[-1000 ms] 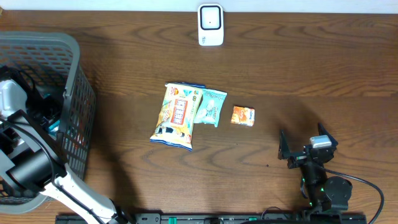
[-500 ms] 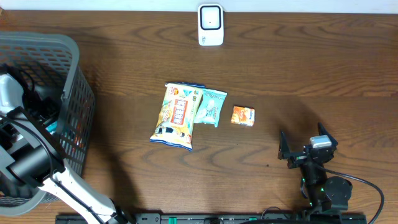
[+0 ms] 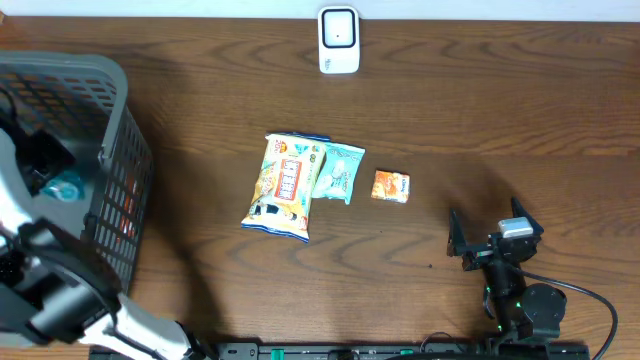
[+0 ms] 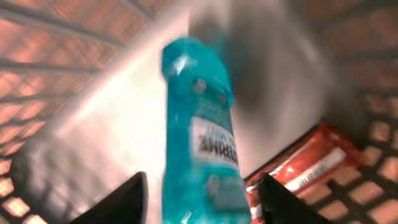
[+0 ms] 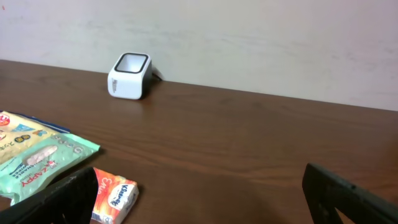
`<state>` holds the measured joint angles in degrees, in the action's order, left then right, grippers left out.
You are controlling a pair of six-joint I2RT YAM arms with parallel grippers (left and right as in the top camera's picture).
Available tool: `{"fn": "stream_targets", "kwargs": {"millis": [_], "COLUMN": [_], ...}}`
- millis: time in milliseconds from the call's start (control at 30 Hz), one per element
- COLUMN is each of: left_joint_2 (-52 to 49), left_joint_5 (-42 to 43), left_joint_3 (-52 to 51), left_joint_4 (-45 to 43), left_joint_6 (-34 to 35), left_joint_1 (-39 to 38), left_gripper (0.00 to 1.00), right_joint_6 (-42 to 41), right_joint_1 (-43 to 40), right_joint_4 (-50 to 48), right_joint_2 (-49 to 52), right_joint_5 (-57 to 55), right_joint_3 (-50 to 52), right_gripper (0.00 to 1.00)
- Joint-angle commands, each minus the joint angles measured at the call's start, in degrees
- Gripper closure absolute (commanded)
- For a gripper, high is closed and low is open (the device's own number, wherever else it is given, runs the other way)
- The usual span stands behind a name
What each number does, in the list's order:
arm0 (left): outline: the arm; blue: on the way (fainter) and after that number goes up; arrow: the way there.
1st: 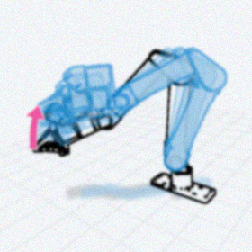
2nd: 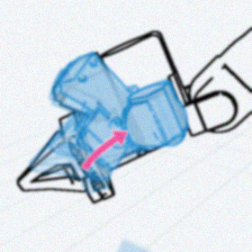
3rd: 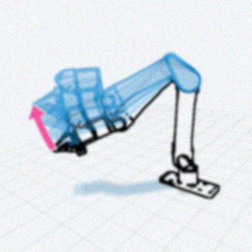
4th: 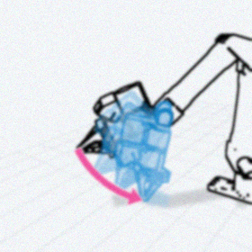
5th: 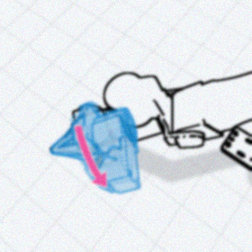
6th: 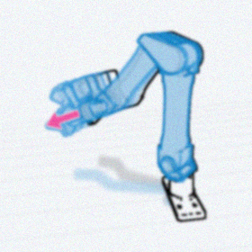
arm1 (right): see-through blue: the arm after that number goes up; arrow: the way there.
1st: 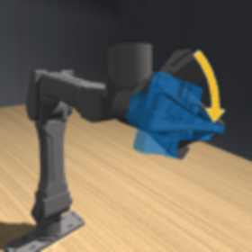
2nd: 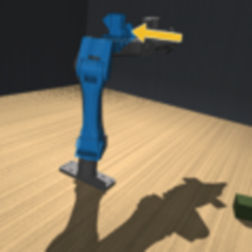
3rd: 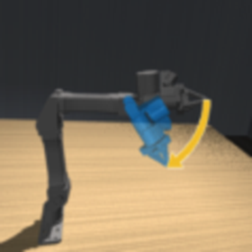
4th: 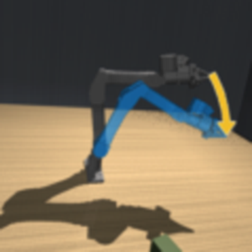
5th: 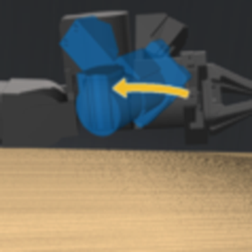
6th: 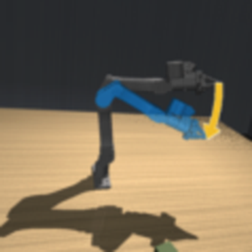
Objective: Scan the item barcode
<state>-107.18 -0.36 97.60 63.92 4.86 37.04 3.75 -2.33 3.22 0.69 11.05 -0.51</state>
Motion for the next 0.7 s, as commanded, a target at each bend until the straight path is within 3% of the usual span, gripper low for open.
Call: {"fn": "stream_targets", "kwargs": {"millis": [0, 267, 433, 667], "left_joint_2": [5.6, 9.88, 9.09, 7.34], "left_joint_5": [-0.74, -0.74, -0.72, -0.79], "left_joint_3": [1.81, 1.79, 0.07, -7.26], "left_joint_4": [-0.63, -1.79, 3.28, 5.6], "left_joint_6": [0.52, 2.05, 8.92, 6.95], "left_joint_1": [0.22, 0.22, 0.22, 0.17], "left_gripper": [0.49, 0.47, 0.21, 0.12], "right_joint_6": [0.13, 0.13, 0.15, 0.13], "right_joint_1": [0.28, 0.28, 0.28, 0.28], "right_joint_4": [0.13, 0.13, 0.13, 0.13], "right_joint_2": [-0.35, -0.35, -0.35, -0.35], "right_joint_5": [-0.02, -0.02, -0.02, -0.02], "right_joint_3": [0.2, 0.2, 0.2, 0.2], "right_gripper": [0.01, 0.01, 0.01, 0.01]}}
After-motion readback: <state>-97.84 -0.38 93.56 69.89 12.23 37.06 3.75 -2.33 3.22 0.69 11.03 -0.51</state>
